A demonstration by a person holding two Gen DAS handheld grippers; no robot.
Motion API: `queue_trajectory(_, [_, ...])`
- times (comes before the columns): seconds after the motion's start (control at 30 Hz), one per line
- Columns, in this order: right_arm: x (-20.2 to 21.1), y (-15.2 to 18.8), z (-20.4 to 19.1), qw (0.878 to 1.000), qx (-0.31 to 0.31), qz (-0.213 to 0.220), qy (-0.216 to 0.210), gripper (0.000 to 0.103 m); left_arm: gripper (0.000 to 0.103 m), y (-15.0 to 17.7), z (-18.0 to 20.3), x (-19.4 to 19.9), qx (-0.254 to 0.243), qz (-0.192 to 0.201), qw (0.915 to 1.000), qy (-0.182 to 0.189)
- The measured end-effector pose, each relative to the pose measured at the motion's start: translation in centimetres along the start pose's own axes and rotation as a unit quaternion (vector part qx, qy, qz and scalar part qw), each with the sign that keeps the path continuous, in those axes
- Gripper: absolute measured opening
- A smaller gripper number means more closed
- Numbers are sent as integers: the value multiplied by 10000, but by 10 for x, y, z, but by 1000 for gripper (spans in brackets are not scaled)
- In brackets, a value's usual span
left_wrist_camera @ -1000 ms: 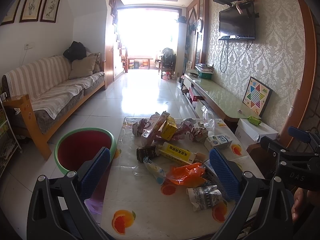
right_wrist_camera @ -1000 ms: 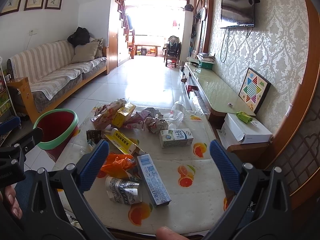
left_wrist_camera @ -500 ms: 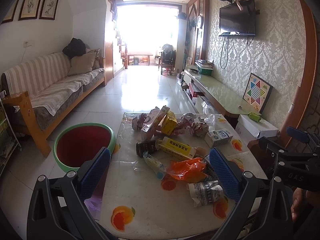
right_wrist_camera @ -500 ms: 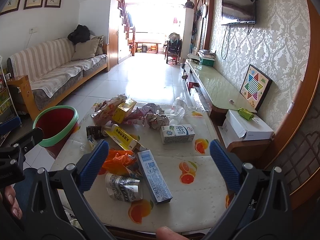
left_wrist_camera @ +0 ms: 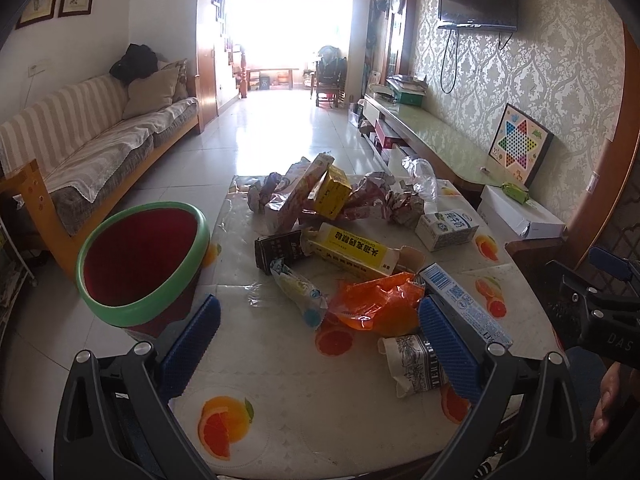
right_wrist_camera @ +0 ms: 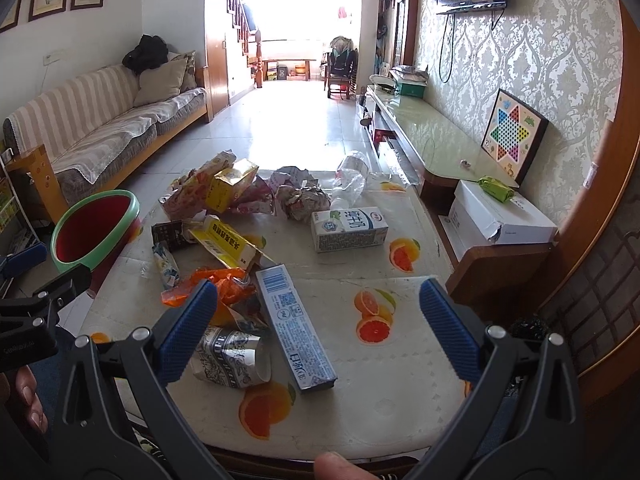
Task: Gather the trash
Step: 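Grasp the white snack wrapper with the left tool while the right tool grasps the toothpaste box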
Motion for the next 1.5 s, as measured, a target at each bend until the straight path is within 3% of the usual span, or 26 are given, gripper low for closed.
queue_trajectory(0.13, [-11,6,13,9999,-111,-76,57,100,95,3,-5,-42,291,-463,9983,196])
queue_trajectory(0.3, [-19,12,22,9996,-189,-168,80,100,95,-3,-17,-95,606,-899,9941,-20])
queue_trajectory(0.57, [-26,17,31,9990,-318,-301,-72,100,95,2,-37,-169,1178,-1767,9771,-147])
queue_trajectory(0.8, [-27,17,39,9988,-388,-308,-38,100,94,14,-38,-200,1267,-2176,9673,-288])
queue_trajectory(0.9, [-28,19,43,9989,-360,-313,11,100,85,19,-37,-204,1342,-2269,9641,-331])
queue_trajectory(1.03, [-31,22,48,9987,-331,-376,-2,100,67,18,-37,-202,1292,-2209,9656,-457])
queue_trajectory(1.07, [-31,22,48,9987,-345,-384,-42,100,54,18,-38,-201,1283,-2187,9662,-463])
queue_trajectory(1.13, [-31,23,49,9986,-367,-363,-150,100,39,16,-40,-198,1273,-2189,9664,-442])
queue_trajectory(1.2, [-33,24,48,9981,-392,-401,-264,99,33,16,-44,-194,1270,-2168,9674,-316])
queue_trajectory(1.23, [-35,25,47,9977,-393,-441,-337,100,19,17,-45,-193,1212,-2152,9686,-286])
queue_trajectory(1.43, [-51,31,28,9962,-4,-680,-549,99,15,14,-37,-167,846,-1780,9804,6])
queue_trajectory(1.5, [-57,35,20,9952,179,-766,-583,94,14,11,-30,-154,689,-1609,9845,106])
Point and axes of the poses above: each gripper's, at about its wrist camera, not at the fingertips, and x roughly against the way its jaws point, z to its right, y to its underside, the point moved 5 cm from there along -x, roughly the way its jaws point, and after that the axes turned 9 degrees about -x, right-handed, at the moved point
